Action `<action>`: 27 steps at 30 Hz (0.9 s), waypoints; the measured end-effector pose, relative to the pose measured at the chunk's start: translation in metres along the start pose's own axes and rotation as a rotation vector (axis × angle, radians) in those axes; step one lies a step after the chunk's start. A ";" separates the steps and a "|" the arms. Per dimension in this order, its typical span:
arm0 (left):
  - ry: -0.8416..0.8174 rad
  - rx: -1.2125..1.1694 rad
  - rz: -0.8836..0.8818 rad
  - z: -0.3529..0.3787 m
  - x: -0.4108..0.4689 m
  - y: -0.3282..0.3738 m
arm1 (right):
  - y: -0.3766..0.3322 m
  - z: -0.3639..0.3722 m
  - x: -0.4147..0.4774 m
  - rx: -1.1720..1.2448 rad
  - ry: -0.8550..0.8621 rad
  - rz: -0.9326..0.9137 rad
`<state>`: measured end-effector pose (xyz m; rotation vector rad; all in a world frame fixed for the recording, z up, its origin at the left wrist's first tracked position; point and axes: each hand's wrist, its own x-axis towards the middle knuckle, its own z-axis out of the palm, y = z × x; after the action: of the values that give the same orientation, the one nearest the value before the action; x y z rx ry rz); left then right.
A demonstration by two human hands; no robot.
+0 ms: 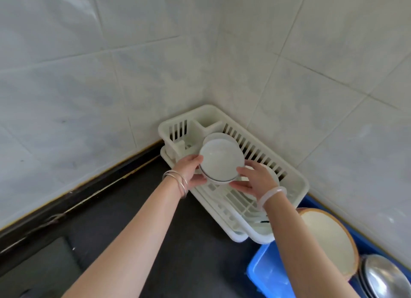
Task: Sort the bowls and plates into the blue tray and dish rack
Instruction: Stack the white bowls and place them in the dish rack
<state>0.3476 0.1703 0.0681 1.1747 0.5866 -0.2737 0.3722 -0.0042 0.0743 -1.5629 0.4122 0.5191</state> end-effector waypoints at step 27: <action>-0.155 0.840 -0.312 0.024 0.094 0.014 | 0.066 -0.011 0.041 -0.247 0.147 0.110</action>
<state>0.4389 0.1630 0.0324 1.8418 0.5261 -0.9334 0.3701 -0.0172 -0.0034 -1.8309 0.5659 0.5576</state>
